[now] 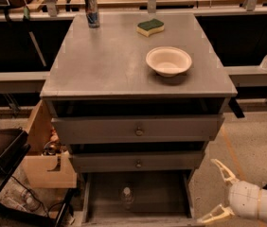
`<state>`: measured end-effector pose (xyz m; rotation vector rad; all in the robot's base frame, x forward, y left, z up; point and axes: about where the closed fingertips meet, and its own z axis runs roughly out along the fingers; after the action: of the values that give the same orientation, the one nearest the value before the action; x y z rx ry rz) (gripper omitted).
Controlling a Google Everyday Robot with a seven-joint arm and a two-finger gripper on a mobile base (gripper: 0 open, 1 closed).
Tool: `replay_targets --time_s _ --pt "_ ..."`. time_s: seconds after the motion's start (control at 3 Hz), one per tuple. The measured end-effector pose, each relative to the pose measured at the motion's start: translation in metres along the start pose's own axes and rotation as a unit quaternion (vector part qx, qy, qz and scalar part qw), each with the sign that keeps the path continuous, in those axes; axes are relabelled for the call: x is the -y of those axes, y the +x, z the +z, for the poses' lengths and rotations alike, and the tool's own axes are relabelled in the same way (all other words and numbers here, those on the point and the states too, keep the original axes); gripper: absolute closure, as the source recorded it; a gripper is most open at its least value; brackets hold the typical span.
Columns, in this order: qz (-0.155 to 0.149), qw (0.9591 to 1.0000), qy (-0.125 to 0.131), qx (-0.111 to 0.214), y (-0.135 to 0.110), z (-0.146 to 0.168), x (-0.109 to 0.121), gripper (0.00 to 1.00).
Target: Pick water bottle from bottom drawer and place on counter
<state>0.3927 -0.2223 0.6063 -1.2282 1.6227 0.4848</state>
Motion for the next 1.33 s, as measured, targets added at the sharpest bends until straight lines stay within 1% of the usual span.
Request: replay_targets --time_s 0.33,0.67,1.0,1.33 --pt "-0.028 0.9991 -0.024 0.023 0.067 0.031 -0.002 0.0" --pt "-0.022 0.9971 -0.068 0.026 0.129 0.059 -0.02 0.0" --pt "0.011 0.9933 -0.109 0.037 0.166 0.09 -0.039 0.0" --pt "0.011 0.9933 -0.109 0.037 0.166 0.09 -0.039 0.0"
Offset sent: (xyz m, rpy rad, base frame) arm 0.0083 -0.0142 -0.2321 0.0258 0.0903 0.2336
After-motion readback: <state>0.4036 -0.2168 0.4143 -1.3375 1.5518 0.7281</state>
